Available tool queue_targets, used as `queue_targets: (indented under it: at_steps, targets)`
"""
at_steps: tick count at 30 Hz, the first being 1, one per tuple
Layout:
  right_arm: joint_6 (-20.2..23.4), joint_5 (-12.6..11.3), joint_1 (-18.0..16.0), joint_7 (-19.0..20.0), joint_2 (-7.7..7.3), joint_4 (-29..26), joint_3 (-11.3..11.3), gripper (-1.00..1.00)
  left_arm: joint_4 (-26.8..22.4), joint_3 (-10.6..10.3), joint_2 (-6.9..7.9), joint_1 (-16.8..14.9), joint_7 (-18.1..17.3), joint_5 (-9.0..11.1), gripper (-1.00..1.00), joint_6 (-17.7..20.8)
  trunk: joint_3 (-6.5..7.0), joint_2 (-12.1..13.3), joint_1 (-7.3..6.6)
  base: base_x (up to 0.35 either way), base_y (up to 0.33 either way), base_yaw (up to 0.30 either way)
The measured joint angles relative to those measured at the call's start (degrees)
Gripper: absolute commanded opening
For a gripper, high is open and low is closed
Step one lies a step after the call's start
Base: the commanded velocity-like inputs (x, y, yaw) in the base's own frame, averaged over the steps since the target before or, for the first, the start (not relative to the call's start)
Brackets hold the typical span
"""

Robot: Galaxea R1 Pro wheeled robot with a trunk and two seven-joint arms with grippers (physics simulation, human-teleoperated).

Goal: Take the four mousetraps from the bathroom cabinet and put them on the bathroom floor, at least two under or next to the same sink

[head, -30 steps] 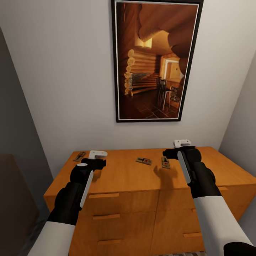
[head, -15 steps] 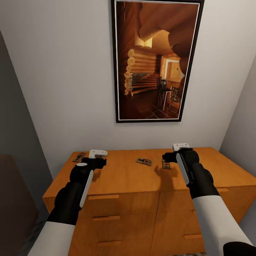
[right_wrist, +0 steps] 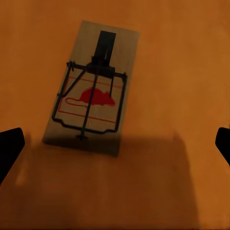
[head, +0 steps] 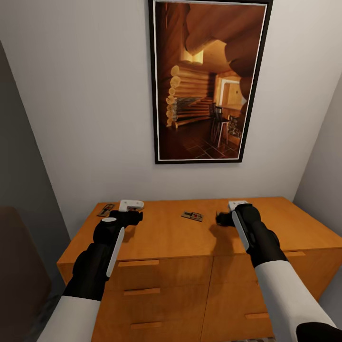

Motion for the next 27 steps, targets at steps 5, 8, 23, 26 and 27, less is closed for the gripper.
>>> queue_targets:
  at_steps: [5,8,23,26,27]
  targets:
    - [0.0,0.1,0.0,-0.73,0.77,2.0,0.0,1.0,-0.15,-0.03,-0.11,0.0,-0.05,0.09,1.0,-0.03,0.0,0.0,0.0,0.0,0.0,0.0]
    - [0.0,0.12,0.0,-1.18,1.02,2.47,0.0,1.0,-0.19,-0.09,-0.13,0.0,-0.08,0.11,1.0,-0.06,0.0,0.0,0.0,0.0,0.0,0.0]
    - [0.0,-0.1,0.0,-1.69,1.34,2.69,-0.01,1.0,-0.19,-0.06,-0.08,0.0,0.25,0.12,1.0,-0.25,0.0,0.0,0.0,0.052,0.0,0.0]
    - [0.0,-0.16,0.0,-1.69,1.35,2.66,-0.01,1.0,-0.19,-0.04,-0.08,0.0,0.27,0.12,1.0,-0.26,0.0,0.0,0.0,0.013,0.0,0.0]
    - [0.0,-0.19,0.0,-1.7,1.38,2.65,-0.01,1.0,-0.18,-0.04,-0.08,0.0,0.28,0.13,1.0,-0.26,0.0,0.0,0.0,0.009,0.0,0.0]
